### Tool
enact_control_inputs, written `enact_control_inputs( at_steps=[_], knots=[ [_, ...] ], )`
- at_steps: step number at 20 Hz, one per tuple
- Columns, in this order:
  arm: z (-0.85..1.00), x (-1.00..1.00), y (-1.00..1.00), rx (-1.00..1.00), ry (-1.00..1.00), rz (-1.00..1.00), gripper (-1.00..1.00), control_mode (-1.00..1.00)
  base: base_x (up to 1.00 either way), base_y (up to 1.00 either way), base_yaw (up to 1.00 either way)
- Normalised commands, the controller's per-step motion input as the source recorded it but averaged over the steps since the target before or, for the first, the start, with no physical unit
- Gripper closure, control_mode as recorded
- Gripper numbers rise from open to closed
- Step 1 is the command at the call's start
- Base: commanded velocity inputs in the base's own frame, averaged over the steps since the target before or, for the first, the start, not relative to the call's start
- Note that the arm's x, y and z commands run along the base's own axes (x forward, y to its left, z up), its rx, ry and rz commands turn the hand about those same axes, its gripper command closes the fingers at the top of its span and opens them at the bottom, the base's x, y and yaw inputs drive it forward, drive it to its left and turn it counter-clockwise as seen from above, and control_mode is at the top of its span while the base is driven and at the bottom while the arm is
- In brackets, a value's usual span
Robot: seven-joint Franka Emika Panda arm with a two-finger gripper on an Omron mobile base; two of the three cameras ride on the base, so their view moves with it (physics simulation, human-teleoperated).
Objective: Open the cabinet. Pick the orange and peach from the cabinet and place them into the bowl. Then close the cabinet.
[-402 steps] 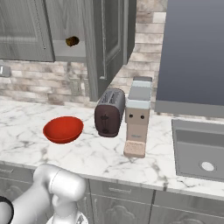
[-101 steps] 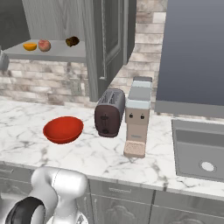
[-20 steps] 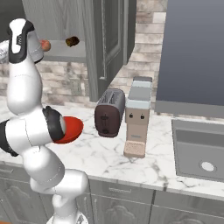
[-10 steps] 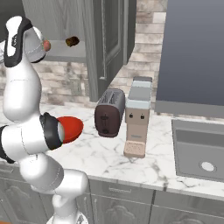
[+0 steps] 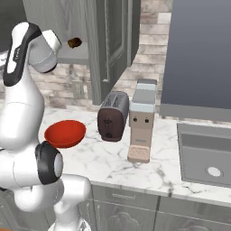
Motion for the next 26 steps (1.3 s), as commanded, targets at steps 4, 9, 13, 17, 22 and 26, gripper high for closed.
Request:
enact_control_inputs(
  at_steps=[4,9,13,17,22,26],
  knots=[
    [0.00,0.00,-0.15,0.00,0.00,-0.34,-1.00,-1.00,0.00,0.00,0.00],
    [0.00,0.00,-0.02,0.00,0.02,-0.33,-1.00,-1.00,0.00,0.00,0.00],
    [0.04,0.01,-0.11,0.00,0.03,-0.30,-1.00,-1.00,0.00,0.00,0.00],
    [0.06,0.04,-0.09,0.00,0.01,-0.25,-1.00,-1.00,0.00,0.00,0.00],
    [0.11,0.00,-0.07,0.00,0.00,-0.21,-1.00,-1.00,0.00,0.00,0.00],
    [0.07,0.01,-0.06,0.00,0.00,-0.16,-1.00,-1.00,0.00,0.00,0.00]
  ],
)
